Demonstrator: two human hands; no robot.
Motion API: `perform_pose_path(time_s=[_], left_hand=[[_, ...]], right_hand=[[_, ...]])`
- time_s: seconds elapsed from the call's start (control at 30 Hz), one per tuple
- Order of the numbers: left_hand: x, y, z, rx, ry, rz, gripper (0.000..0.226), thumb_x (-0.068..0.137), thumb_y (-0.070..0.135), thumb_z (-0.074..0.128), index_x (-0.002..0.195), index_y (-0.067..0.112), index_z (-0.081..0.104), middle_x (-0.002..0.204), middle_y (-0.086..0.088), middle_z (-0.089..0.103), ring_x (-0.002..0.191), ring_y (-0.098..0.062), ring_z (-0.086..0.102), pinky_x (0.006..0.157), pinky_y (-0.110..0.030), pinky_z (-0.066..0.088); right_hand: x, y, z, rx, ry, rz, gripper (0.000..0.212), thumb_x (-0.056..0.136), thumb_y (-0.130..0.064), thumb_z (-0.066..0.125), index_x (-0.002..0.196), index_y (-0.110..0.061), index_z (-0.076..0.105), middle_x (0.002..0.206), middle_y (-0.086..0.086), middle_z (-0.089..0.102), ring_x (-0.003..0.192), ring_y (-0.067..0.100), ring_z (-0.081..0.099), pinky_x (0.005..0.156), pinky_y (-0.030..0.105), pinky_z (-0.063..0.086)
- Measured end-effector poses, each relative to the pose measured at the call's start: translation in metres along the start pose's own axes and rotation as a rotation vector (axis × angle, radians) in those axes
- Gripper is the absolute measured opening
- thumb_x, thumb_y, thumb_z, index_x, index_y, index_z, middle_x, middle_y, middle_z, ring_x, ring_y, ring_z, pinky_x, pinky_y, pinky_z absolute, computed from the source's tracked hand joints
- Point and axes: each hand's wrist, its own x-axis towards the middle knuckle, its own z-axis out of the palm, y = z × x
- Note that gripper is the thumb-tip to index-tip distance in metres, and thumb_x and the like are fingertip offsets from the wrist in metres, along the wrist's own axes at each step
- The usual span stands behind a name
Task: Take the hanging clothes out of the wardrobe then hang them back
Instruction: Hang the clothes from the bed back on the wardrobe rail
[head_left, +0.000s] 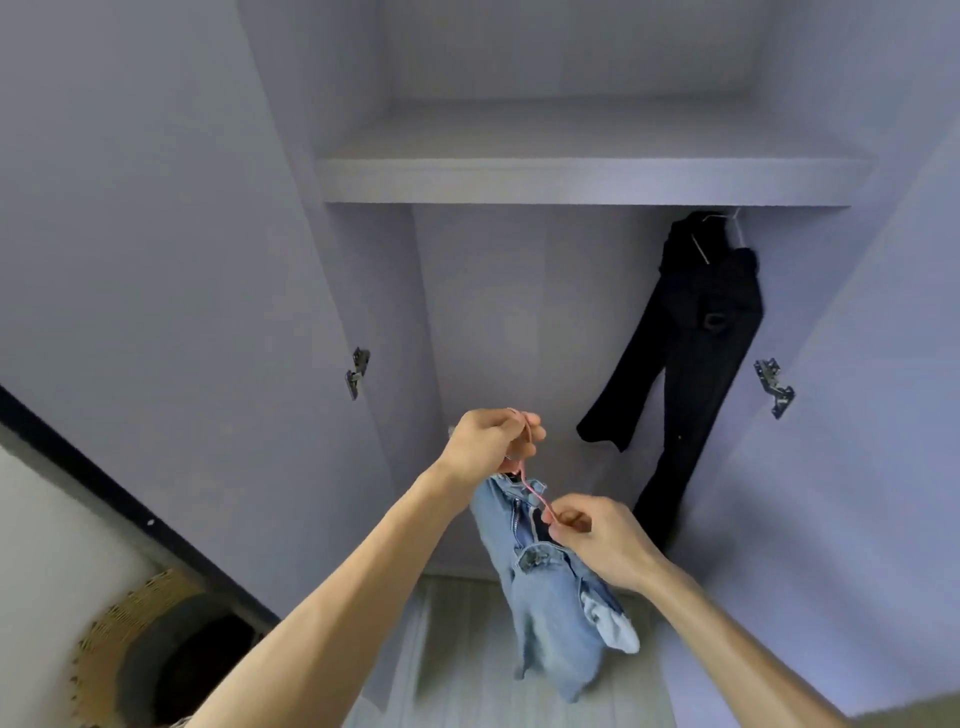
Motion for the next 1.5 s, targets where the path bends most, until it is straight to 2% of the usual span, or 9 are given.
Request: perform_pose_path(time_s=[0.23, 0.4, 0.6, 0.8, 0.9, 1.0, 1.07, 1.27, 1.5], left_hand=[[0.041, 0.021, 0.015, -0.083, 0.096, 0.075, 0.025, 0.101, 0.007, 0.047, 0.106, -0.002, 0.07, 0.105, -0.009, 0.074, 0.073, -0.012, 0.057, 0.052, -0.01, 0.044], [0.071, 0.038, 0.029, -0.137, 0.044, 0.056, 0.023, 0.095, -0.001, 0.053, 0.11, 0.001, 0.07, 0.105, -0.005, 0.075, 0.073, -0.009, 0.061, 0.052, -0.011, 0.046], [0.126, 0.069, 0.054, -0.041, -0.005, 0.11, 0.022, 0.094, 0.004, 0.057, 0.111, 0.003, 0.071, 0.106, 0.0, 0.075, 0.076, -0.009, 0.062, 0.061, -0.016, 0.05], [0.188, 0.11, 0.065, 0.487, -0.187, 0.226, 0.01, 0.092, 0.021, 0.057, 0.085, 0.021, 0.064, 0.091, 0.006, 0.064, 0.086, -0.008, 0.056, 0.087, -0.024, 0.04], [0.201, 0.137, 0.069, 0.612, 0.091, 0.533, 0.028, 0.095, 0.017, 0.056, 0.115, 0.032, 0.07, 0.113, 0.016, 0.069, 0.102, 0.0, 0.059, 0.089, -0.009, 0.04], [0.21, 0.169, 0.062, 0.726, 0.568, 0.992, 0.033, 0.092, 0.017, 0.055, 0.122, 0.026, 0.065, 0.124, 0.008, 0.062, 0.113, -0.015, 0.054, 0.088, -0.028, 0.046], [0.232, 0.184, 0.046, 0.954, 0.748, 1.133, 0.041, 0.092, 0.027, 0.055, 0.133, 0.022, 0.059, 0.136, -0.001, 0.056, 0.124, -0.026, 0.049, 0.098, -0.038, 0.04], [0.287, 0.17, 0.009, 1.311, 0.778, 0.985, 0.055, 0.103, 0.048, 0.036, 0.154, 0.028, 0.033, 0.16, -0.005, 0.03, 0.148, -0.027, 0.027, 0.121, -0.049, 0.005], [0.317, 0.156, 0.011, 1.242, 1.018, 1.138, 0.056, 0.101, 0.053, 0.036, 0.151, 0.029, 0.036, 0.159, -0.003, 0.031, 0.146, -0.023, 0.028, 0.12, -0.051, 0.008]], right_hand=[[-0.012, 0.022, -0.025, -0.253, 0.302, 0.129, 0.036, 0.088, -0.062, 0.058, 0.116, -0.041, 0.052, 0.109, -0.021, 0.053, 0.1, 0.007, 0.054, 0.083, 0.03, 0.048], [0.002, 0.044, -0.042, -0.35, 0.13, 0.111, 0.022, 0.098, -0.048, 0.049, 0.1, -0.026, 0.051, 0.088, -0.007, 0.065, 0.083, 0.022, 0.06, 0.071, 0.039, 0.047], [0.047, 0.057, -0.072, -0.314, 0.062, 0.083, 0.035, 0.103, -0.044, 0.041, 0.081, -0.017, 0.044, 0.076, 0.004, 0.057, 0.069, 0.024, 0.048, 0.066, 0.04, 0.038], [0.089, 0.078, -0.11, 0.042, 0.074, 0.029, 0.033, 0.102, -0.035, 0.051, 0.074, -0.018, 0.043, 0.06, -0.01, 0.046, 0.058, 0.007, 0.037, 0.058, 0.026, 0.031], [0.114, 0.085, -0.123, 0.208, 0.089, 0.003, 0.03, 0.101, -0.032, 0.053, 0.078, -0.014, 0.051, 0.067, -0.012, 0.047, 0.064, 0.004, 0.041, 0.062, 0.023, 0.034], [0.138, 0.09, -0.137, 0.283, 0.122, -0.005, 0.031, 0.101, -0.03, 0.055, 0.075, -0.015, 0.05, 0.065, -0.014, 0.045, 0.063, 0.004, 0.04, 0.061, 0.021, 0.034], [0.154, 0.092, -0.148, 0.322, 0.168, 0.009, 0.033, 0.101, -0.029, 0.056, 0.073, -0.013, 0.048, 0.063, -0.013, 0.043, 0.062, 0.006, 0.038, 0.059, 0.022, 0.033], [0.198, 0.097, -0.179, 0.418, 0.31, 0.045, 0.035, 0.1, -0.028, 0.056, 0.078, -0.002, 0.049, 0.064, -0.003, 0.045, 0.062, 0.013, 0.04, 0.06, 0.031, 0.033], [0.241, 0.096, -0.226, 0.384, 0.482, 0.029, 0.034, 0.101, -0.024, 0.054, 0.071, -0.012, 0.043, 0.053, -0.015, 0.037, 0.054, 0.005, 0.034, 0.056, 0.022, 0.033]])
